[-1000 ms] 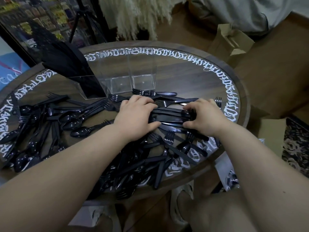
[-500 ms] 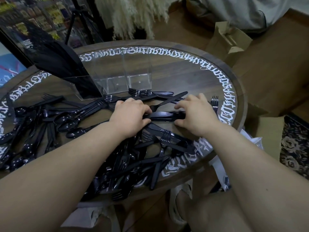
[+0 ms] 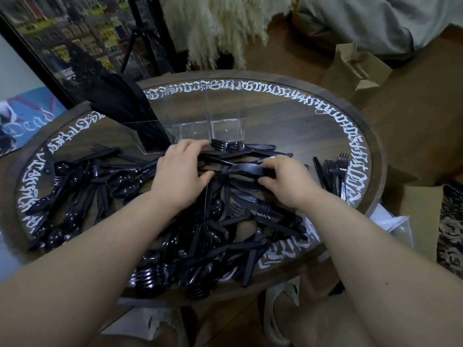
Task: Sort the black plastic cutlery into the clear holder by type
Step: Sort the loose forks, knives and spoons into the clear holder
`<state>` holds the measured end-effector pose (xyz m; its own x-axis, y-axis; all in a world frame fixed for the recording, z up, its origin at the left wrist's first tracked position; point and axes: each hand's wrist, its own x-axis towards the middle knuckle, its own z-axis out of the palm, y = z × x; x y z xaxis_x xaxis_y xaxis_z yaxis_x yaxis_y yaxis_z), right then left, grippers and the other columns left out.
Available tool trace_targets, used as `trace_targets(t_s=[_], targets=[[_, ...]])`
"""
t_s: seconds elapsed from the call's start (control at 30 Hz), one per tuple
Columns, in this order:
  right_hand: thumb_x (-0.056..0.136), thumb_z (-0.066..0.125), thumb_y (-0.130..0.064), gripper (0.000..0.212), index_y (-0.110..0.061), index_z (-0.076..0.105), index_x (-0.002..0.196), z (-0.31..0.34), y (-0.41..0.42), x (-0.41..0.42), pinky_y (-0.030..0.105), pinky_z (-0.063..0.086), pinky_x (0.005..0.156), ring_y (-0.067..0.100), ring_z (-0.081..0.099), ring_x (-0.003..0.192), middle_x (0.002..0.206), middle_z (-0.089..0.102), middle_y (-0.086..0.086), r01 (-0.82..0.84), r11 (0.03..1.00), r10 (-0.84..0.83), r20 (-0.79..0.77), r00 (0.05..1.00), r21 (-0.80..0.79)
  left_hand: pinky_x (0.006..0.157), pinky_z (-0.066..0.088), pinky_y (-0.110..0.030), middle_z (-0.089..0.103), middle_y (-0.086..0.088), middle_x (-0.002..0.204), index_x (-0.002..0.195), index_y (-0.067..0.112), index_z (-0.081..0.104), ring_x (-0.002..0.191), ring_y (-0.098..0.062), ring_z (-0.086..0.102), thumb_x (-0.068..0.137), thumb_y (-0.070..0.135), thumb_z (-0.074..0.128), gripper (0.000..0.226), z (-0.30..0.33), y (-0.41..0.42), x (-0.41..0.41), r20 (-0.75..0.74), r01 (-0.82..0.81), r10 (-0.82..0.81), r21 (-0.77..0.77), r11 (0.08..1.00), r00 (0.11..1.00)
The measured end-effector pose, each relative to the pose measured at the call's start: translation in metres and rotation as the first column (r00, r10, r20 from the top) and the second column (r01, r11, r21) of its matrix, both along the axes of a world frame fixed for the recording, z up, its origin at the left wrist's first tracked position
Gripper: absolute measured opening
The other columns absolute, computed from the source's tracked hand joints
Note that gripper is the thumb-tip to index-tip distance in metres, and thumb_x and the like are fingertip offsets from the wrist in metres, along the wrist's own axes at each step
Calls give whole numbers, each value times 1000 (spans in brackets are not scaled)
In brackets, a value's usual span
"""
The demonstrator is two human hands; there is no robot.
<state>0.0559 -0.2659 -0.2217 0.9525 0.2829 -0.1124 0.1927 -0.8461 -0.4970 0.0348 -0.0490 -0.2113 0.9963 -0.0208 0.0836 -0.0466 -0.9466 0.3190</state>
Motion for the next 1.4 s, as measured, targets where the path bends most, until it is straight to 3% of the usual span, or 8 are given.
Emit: trace_targets(t_s=[0.2, 0.3, 0.53, 0.67, 0.77, 1.03, 1.23, 1.4], targets=[[87, 67, -12, 6, -17, 71, 87, 13, 10, 2, 16, 42, 63, 10, 57, 71, 72, 63, -7, 158, 909, -105, -154, 982, 385, 103, 41, -41, 47, -4, 136, 145, 18, 34, 122, -23, 49, 85, 31, 69, 71, 4, 11, -11, -32, -133, 129, -166, 977, 991], [86, 68, -9, 9, -12, 71, 78, 17, 21, -2, 28, 50, 66, 11, 56, 63, 66, 63, -2, 251, 810, -80, -324, 943, 529, 91, 45, -28, 49, 6, 127, 149, 20, 24, 104, -11, 57, 85, 28, 70, 80, 16, 10, -14, -40, -227, 229, -379, 897, 973], [90, 61, -4, 6, -2, 67, 87, 23, 45, -5, 21, 47, 55, 11, 60, 56, 60, 62, -3, 345, 664, 24, -480, 877, 663, 91, 47, -29, 67, 13, 108, 151, 14, 18, 93, -6, 63, 86, 27, 69, 84, 27, 13, -20, -238, -447, 437, -758, 475, 867], [91, 60, -7, 12, -4, 65, 81, 28, 57, -12, 24, 39, 49, 11, 50, 45, 51, 59, 1, 269, 729, 82, -470, 879, 630, 62, 45, -19, 69, 4, 85, 98, 21, 62, 72, -7, 64, 92, 16, 61, 8, 29, 6, -26, -387, -439, 294, -887, 140, 874], [93, 58, -7, 14, -2, 63, 81, 31, 61, -16, 21, 35, 45, 9, 45, 41, 46, 55, -5, 159, 787, 137, -420, 897, 596, 55, 38, -17, 67, 5, 79, 76, 22, 62, 68, -6, 59, 93, 17, 60, 17, 25, 9, -29, -383, -426, 279, -898, 111, 881], [97, 51, -12, 22, -13, 55, 76, 27, 70, -15, 19, 35, 44, 9, 42, 42, 51, 56, -10, 5, 840, 227, -359, 905, 543, 50, 42, -12, 60, 4, 73, 89, 13, 68, 60, -2, 52, 90, 7, 62, 8, 18, 13, -32, -451, -456, 120, -890, 10, 884], [99, 49, -17, 18, -15, 52, 81, 20, 79, -8, 17, 39, 47, 15, 51, 50, 65, 61, -5, -73, 881, 228, -283, 932, 467, 56, 47, -16, 59, -3, 70, 71, 12, 66, 61, -7, 52, 89, 6, 63, 19, 20, 22, -25, -428, -447, 196, -892, 64, 882], [99, 48, -20, 17, -11, 54, 87, 23, 71, -3, 18, 36, 41, 16, 45, 48, 65, 61, -1, -6, 884, 177, -321, 930, 468, 49, 40, -13, 73, 5, 84, 87, 21, 69, 61, -2, 52, 90, 4, 60, 20, 27, 43, -21, -384, -418, 362, -908, 20, 850]])
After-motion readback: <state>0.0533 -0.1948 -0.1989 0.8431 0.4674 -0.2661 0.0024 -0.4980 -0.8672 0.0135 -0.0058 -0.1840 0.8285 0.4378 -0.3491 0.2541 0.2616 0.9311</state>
